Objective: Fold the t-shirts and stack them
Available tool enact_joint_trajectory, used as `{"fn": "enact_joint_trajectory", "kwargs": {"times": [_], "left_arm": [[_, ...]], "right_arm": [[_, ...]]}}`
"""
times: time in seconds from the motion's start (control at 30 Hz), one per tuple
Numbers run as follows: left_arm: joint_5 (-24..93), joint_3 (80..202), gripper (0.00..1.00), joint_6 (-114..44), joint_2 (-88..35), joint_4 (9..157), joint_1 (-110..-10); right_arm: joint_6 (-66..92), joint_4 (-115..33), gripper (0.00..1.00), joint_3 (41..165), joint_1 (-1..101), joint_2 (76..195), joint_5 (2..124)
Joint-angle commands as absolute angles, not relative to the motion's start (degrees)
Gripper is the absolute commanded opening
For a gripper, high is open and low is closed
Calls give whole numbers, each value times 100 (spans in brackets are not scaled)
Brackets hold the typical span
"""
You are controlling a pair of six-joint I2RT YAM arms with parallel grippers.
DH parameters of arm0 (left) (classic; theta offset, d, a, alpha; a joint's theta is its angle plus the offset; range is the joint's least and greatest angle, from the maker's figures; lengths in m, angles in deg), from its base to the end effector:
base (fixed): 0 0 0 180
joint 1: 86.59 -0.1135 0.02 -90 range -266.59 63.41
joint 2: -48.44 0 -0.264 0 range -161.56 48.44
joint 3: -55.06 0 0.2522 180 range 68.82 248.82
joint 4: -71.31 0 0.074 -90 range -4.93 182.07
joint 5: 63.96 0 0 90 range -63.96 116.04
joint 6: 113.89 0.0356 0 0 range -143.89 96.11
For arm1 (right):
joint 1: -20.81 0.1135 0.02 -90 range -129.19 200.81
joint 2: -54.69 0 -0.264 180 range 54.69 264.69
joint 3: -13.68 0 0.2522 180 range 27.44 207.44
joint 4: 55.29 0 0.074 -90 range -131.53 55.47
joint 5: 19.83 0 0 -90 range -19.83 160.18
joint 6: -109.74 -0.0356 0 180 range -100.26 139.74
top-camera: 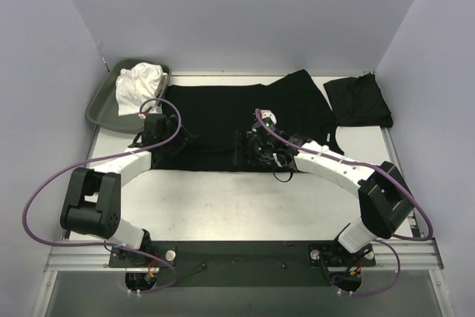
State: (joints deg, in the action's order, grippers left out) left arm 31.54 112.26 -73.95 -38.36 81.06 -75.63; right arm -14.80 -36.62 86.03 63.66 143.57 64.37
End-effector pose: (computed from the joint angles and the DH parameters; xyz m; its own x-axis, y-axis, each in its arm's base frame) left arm 0.3029 -0.0621 0.1831 -0.6005 -0.6611 -0.4498 -0.3091 0.7108 -0.6319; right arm 0.2512 0.2380 0.2426 -0.7661 0.0588 -0.6401 -0.3676 0.7768 0.5113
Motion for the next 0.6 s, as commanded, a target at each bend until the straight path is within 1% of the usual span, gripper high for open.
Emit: {"fn": "enact_joint_trajectory", "kwargs": {"times": [0.0,0.13,0.57], "left_arm": [[3359,11153,76,-7460,-3400,7865,-7447],[3369,11048,76,-7469,-3374,7883,-7438],[3052,11434,75,-7460,-4287,7813,-7464]], "right_arm": [[-1559,-3845,100,8563,6405,14205,6411],[-1603,-3924,100,8519,6423,14258,6376],[-1603,-3898,100,8282,6467,14082,6508]]}}
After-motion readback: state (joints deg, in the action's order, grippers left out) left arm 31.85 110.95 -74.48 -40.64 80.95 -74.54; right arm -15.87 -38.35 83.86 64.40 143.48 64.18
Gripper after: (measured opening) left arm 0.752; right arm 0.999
